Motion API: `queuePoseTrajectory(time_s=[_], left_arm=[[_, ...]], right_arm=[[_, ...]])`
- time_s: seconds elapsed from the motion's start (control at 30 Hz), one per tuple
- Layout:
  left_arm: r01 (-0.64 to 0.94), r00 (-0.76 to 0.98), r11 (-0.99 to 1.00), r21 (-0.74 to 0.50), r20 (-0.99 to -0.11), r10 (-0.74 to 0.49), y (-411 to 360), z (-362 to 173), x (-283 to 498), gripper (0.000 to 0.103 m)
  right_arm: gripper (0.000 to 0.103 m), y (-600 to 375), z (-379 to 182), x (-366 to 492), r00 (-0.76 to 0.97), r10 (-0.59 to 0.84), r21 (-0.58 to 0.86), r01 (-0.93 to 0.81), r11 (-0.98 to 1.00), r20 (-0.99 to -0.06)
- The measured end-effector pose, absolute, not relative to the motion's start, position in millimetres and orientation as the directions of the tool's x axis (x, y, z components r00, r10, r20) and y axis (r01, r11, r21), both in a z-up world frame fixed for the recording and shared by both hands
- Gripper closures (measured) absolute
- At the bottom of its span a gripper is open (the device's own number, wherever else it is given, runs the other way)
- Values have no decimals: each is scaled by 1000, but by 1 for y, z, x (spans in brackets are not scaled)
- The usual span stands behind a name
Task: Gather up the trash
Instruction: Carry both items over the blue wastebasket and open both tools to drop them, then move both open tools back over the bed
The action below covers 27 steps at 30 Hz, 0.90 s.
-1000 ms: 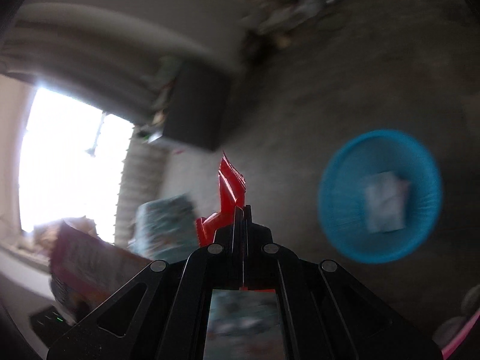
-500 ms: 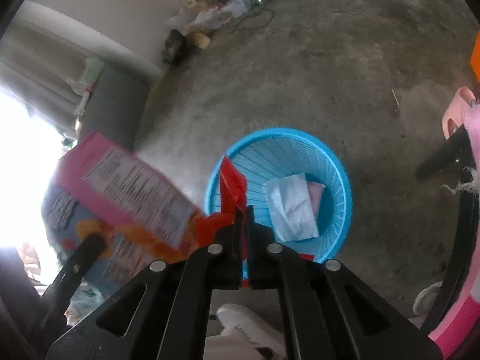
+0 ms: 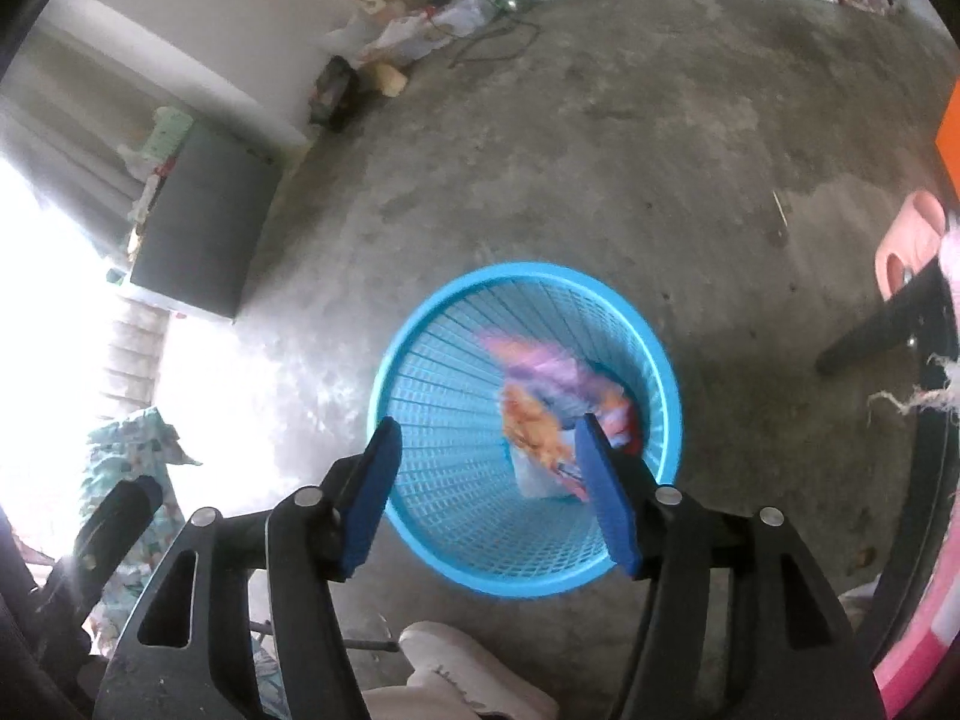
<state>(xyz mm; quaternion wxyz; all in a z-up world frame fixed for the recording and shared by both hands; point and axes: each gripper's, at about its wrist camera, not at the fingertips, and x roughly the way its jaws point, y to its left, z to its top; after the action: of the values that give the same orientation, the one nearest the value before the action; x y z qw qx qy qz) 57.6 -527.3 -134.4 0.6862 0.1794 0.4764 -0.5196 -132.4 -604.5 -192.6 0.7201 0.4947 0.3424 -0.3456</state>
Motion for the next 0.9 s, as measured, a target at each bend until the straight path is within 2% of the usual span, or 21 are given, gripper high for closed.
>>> queuePoseTrajectory(time_s=[0.17, 0.3, 0.5, 0.67, 0.77, 0.9], left_arm=[[890, 32, 390, -236, -820, -571, -488, -92, 55, 33], [891, 87, 406, -203, -801, -592, -439, -49, 55, 27], [884, 221, 445, -144, -711, -668, -315, 24, 63, 14], [806, 416, 583, -106, -599, -684, -177, 61, 71, 6], [699, 553, 710, -85, -565, -613, -95, 64, 80, 6], [527, 668, 837, -149, -536, -516, 0, 59, 90, 6]], right_arm=[[33, -591, -167, -122, 564, -172, 489, 804, 339, -808], [30, -577, -143, -106, 606, -161, 503, 757, 417, -779], [28, -534, -101, -75, 699, -80, 533, 609, 588, -710], [28, -484, -75, -43, 746, 81, 595, 455, 663, -661], [28, -448, -61, -19, 760, 204, 651, 347, 675, -617], [28, -383, -44, 20, 748, 399, 735, 170, 657, -530]])
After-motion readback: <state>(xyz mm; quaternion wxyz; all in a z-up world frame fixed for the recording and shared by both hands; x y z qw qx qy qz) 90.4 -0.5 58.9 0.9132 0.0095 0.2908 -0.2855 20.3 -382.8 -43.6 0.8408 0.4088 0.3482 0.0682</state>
